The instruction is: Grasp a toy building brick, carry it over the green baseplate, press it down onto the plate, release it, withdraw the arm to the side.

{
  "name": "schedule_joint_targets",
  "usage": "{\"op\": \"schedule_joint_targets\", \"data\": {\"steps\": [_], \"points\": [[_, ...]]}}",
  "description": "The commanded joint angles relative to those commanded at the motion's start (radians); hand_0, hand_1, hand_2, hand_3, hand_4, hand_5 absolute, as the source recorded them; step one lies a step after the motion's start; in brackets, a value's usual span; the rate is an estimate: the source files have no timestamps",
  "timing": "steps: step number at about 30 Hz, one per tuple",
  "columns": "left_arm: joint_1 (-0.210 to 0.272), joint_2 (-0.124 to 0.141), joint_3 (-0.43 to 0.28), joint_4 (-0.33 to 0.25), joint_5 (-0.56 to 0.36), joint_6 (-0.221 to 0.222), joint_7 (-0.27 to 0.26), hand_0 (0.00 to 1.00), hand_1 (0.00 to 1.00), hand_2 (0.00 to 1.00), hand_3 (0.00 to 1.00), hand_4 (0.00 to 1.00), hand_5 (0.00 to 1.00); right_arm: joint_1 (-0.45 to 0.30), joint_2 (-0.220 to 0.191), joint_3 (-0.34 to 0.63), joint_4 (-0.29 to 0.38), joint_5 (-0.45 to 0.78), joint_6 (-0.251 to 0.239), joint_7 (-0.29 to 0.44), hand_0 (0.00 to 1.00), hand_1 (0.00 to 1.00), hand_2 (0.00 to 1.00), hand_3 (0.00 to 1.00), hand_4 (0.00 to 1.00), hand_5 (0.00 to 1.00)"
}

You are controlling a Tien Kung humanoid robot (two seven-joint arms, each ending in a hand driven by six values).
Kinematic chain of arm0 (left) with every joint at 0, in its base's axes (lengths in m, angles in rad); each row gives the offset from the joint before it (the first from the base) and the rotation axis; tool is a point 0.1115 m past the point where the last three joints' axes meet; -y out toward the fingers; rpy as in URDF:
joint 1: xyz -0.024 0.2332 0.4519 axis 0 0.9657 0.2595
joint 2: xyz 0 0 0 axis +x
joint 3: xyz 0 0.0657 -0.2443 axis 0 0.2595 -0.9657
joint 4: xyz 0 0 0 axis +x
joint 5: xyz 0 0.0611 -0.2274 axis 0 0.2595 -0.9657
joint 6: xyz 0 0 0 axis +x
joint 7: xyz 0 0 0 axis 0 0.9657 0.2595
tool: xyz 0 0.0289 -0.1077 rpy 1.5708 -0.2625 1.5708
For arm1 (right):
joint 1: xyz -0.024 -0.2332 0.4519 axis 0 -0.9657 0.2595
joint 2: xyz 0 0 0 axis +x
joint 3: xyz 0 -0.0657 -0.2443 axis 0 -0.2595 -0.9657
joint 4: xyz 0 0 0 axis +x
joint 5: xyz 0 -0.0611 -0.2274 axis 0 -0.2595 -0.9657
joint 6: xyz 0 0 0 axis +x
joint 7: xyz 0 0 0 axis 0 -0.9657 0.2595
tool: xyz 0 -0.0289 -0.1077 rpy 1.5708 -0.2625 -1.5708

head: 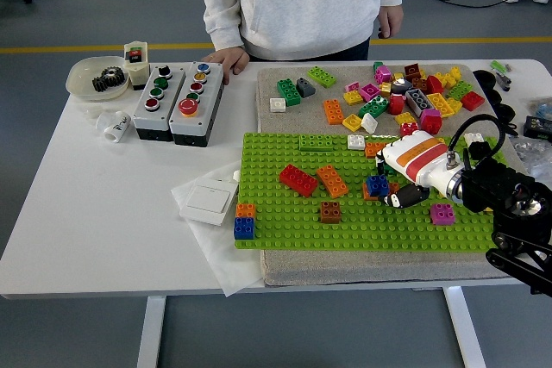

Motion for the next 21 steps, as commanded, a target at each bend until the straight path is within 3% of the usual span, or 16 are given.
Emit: {"op": "schedule_joint_targets", "data": {"steps": [12,21], "points": [[-0.001,0.001,0.002,-0.001,0.002,-0.002,0.0,0.787,0.772,0.775,0.587,0.62,0.62,-0.002,0.006,0.005,0.013,0.001,-0.027,-0.014,0.477,0.593,0.681,0.613,0.883,0.468],[-0.006,0.001,0.007,-0.001,-0.004,0.0,-0.001,0.785,0.771,0.774,0.585,0.62,0.62,-0.002,0.027,0.012,-0.021,0.003,-0.035,-0.012,0.482,0.594,0.684,0.613,0.885,0.47]]}}
